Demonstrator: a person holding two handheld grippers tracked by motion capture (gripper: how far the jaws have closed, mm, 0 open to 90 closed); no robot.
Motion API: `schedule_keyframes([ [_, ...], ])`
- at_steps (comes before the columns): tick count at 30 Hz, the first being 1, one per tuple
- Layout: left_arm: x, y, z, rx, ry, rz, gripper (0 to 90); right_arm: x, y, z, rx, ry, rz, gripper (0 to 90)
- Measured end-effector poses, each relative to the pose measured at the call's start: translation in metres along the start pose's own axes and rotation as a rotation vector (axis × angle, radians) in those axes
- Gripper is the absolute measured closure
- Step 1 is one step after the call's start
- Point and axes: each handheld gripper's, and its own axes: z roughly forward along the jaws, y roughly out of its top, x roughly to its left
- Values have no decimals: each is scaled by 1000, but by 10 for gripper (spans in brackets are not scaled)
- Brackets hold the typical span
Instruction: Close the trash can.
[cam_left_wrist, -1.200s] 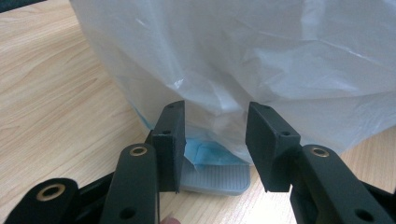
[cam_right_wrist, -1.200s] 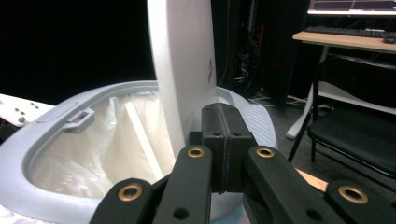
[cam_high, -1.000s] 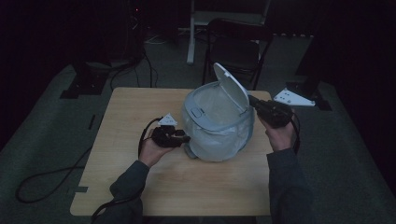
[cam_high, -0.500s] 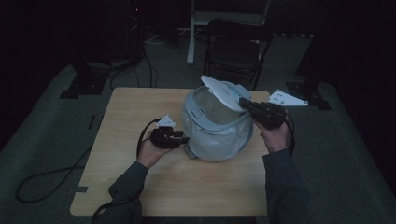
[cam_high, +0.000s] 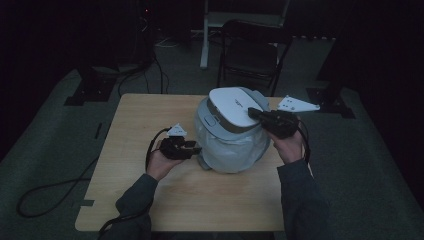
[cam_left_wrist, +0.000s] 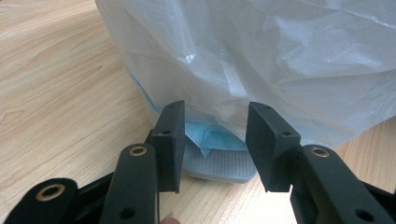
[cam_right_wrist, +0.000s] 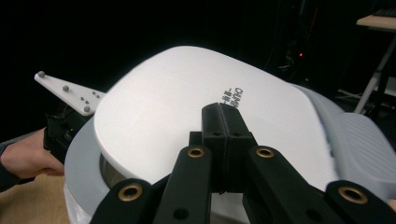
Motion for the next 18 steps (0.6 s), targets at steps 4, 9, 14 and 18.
schedule_keyframes([
  [4,1,0,-1,4,0,5,588,3,3,6,25,9,-3,900],
  [9,1,0,-1,6,-1,3,588,4,5,11,46,12,2,900],
  [14,1,0,-1,7,2,2,588,5,6,17,68,19,8,900],
  [18,1,-1,0,7,0,1,588,7,7,20,73,25,3,900],
])
